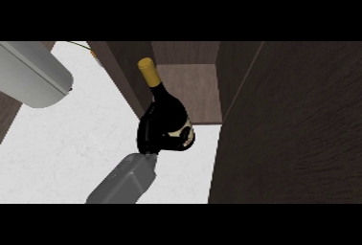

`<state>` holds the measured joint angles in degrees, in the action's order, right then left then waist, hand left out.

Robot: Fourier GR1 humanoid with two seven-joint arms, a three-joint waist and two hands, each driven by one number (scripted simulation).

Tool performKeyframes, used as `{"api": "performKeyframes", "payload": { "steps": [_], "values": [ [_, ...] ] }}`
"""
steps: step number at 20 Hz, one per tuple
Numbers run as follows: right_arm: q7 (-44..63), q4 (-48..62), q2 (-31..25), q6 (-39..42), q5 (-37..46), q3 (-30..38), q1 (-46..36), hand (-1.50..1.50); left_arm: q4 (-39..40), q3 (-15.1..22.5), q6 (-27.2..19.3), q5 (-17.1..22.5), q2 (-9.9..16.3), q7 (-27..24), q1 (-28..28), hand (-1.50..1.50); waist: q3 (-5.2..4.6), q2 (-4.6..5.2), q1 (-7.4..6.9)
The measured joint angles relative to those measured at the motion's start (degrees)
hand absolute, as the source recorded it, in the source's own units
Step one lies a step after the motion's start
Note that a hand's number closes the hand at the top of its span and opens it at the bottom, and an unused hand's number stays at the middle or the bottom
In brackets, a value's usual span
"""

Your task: Pick up the wine, place it into the cabinet and close the cabinet

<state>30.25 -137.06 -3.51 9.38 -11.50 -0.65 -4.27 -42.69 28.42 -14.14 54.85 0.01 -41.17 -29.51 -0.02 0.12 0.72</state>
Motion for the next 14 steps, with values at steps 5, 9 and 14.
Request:
{"api": "performKeyframes", "payload": {
  "steps": [5,9,14],
  "values": [
    [1.0,-0.2,0.4,-0.9,0.3,-1.1,-0.8,-1.50,2.7,-0.1,-2.1,3.9,0.0,0.8,-4.9,1.50,-0.01,0.03,0.23],
    [-1.0,0.3,0.9,-0.6,1.1,-2.0,0.5,-1.50,5.8,-2.0,-2.0,5.5,0.0,1.7,-8.8,1.50,-0.01,0.03,0.24],
    [-2.0,0.2,0.7,0.1,0.6,-1.5,1.1,-1.50,11.3,-2.4,-1.4,7.8,0.0,0.1,-13.4,1.50,-0.04,0.20,0.67]
  ]
}}
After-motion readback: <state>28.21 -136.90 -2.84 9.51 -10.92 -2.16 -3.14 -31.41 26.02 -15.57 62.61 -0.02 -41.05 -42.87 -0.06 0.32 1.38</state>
